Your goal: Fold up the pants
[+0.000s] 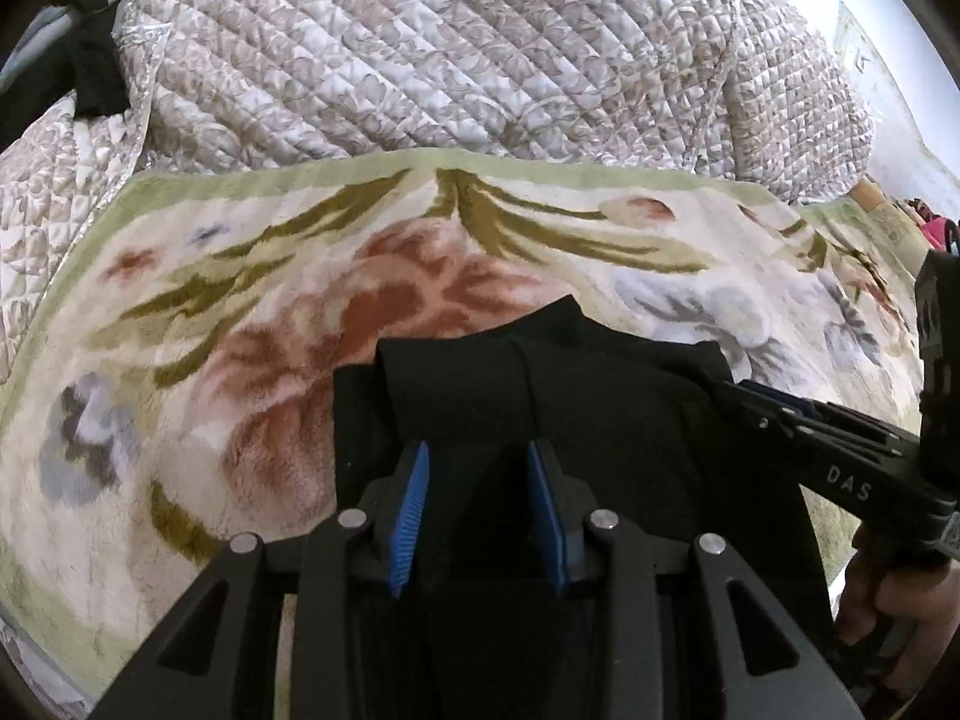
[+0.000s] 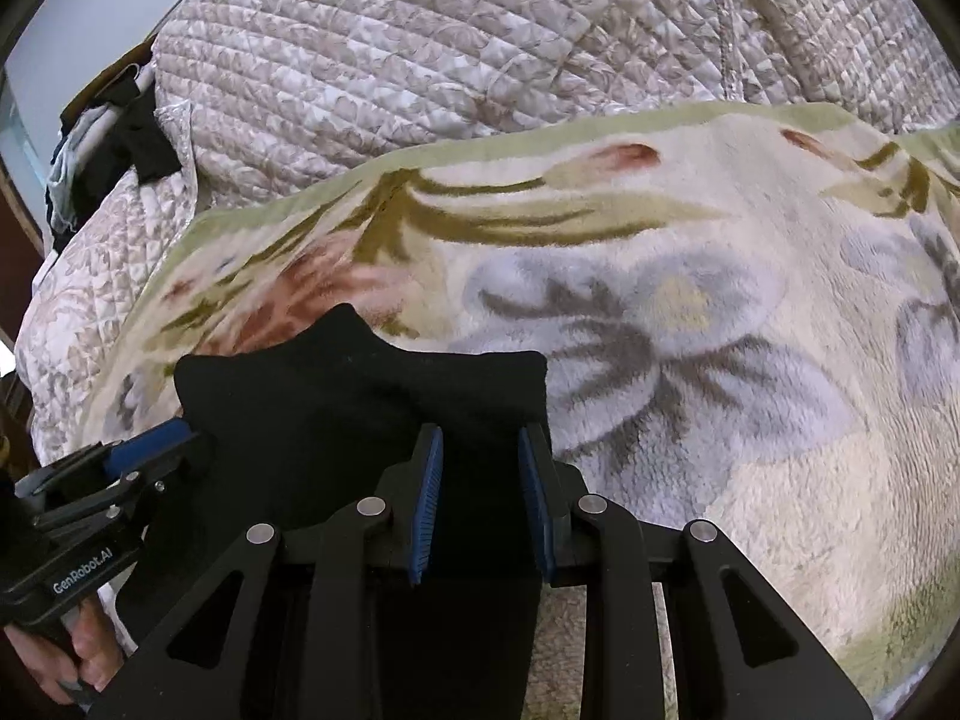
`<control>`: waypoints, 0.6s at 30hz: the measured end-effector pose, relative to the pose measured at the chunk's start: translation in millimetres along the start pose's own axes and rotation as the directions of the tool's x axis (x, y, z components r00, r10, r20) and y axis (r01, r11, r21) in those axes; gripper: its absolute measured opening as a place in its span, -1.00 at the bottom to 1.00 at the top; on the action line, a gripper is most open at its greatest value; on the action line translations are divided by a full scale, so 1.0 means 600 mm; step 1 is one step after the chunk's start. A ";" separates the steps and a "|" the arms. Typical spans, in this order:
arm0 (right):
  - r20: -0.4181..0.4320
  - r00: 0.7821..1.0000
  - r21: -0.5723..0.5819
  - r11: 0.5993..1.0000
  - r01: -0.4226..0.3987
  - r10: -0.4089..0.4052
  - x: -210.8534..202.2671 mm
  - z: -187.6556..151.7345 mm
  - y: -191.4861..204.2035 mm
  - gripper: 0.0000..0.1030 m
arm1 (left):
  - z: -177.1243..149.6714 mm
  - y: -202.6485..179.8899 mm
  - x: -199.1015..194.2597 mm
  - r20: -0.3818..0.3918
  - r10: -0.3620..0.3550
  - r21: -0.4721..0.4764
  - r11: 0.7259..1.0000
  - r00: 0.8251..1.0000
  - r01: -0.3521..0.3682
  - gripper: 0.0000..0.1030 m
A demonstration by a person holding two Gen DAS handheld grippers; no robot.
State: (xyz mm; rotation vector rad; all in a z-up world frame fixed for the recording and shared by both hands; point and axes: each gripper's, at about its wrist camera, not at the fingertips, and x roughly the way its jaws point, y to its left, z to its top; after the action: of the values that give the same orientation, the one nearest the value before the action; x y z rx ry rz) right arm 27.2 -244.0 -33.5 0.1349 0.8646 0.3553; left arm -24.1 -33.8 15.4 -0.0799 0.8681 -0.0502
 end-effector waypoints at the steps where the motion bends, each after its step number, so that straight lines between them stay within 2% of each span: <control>1: 0.001 1.000 0.000 1.000 0.001 -0.001 -0.001 0.000 0.001 -0.48 | 0.000 0.001 0.001 0.001 0.002 -0.006 1.000 1.000 -0.002 -0.24; 7: 0.001 1.000 0.001 1.000 -0.002 0.002 0.000 0.000 0.000 -0.48 | -0.008 0.017 0.002 0.002 -0.010 -0.047 0.999 1.000 0.010 -0.17; 18: 0.003 1.000 0.022 1.000 -0.008 0.008 -0.005 -0.002 -0.005 -0.48 | -0.013 0.013 0.000 0.008 -0.001 -0.037 0.999 1.000 0.001 -0.16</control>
State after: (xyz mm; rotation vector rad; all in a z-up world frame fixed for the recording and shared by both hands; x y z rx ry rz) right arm 25.2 -247.7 -32.6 0.1595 0.8658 0.3525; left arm -30.0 -26.5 9.9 -0.1153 0.8610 -0.0349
